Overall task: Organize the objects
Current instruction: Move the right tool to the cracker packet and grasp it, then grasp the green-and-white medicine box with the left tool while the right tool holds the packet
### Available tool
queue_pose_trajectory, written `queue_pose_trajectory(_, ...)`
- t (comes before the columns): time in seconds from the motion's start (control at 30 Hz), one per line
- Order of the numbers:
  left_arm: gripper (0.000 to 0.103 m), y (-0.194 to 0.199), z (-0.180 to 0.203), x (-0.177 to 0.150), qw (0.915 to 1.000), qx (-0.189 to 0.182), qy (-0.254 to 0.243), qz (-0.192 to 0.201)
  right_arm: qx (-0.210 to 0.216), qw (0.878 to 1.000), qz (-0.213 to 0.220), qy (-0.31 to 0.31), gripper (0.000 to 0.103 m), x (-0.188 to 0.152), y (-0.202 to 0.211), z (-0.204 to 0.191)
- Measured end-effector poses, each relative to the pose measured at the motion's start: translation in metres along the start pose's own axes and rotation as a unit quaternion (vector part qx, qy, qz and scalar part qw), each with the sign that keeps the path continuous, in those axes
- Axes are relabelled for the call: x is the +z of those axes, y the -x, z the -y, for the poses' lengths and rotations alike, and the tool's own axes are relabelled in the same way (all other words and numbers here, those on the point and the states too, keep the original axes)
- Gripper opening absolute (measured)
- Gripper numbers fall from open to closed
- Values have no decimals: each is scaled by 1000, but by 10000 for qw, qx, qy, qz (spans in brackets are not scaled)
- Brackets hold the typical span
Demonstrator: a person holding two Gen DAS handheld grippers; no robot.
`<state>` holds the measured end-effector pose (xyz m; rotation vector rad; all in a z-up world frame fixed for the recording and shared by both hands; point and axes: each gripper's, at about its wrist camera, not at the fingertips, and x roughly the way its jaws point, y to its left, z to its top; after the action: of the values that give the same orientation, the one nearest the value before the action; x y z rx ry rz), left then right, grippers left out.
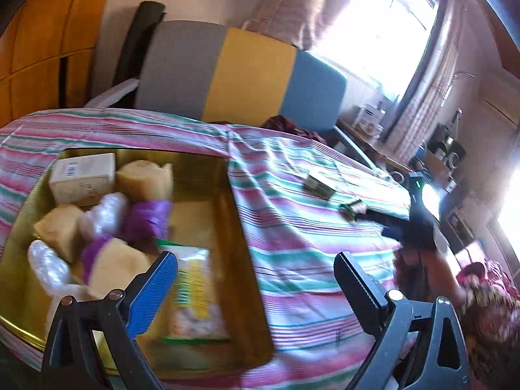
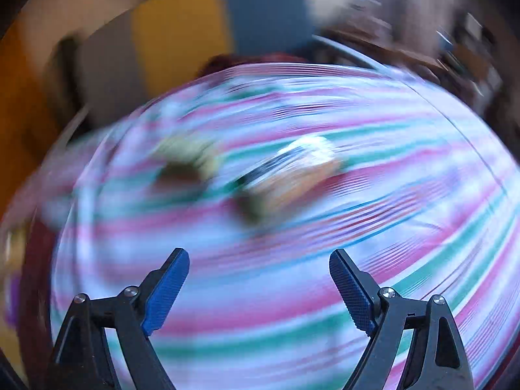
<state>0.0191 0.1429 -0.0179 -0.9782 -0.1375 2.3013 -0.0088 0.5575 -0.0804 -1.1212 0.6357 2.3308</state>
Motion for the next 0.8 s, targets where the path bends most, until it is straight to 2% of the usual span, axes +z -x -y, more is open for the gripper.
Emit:
queue_pose_trajectory(0.13, 98, -1, 15, -3, 9998, -99, -144, -125, 151, 9958, -359, -833, 79, 37, -25, 16)
queue_pose_trajectory(0.33, 98, -2, 25, -7, 9991, -39, -266, -326, -3, 9918, -593, -1133, 79, 65, -61, 12)
queue_pose_trajectory(0.43, 98, -5, 31, -6, 9986, 1, -352, -383, -223, 9950, -614, -755, 77, 68, -71, -2)
queue_pose_trajectory(0.5, 98, -8, 36, -3, 9985, -49, -354, -405, -355, 9971, -585, -328, 65, 66, -71, -8)
queue_pose_trajectory(0.63, 98, -21, 50, 4, 9976, -149, -410, -539, -53, 9975, -618, 337, 53, 63, -66, -2)
queue_pose_trajectory(0.8, 98, -45, 69, 21, 9974, -182, -264, -644, 162, 9931, -782, 864, 53, 50, -49, 24)
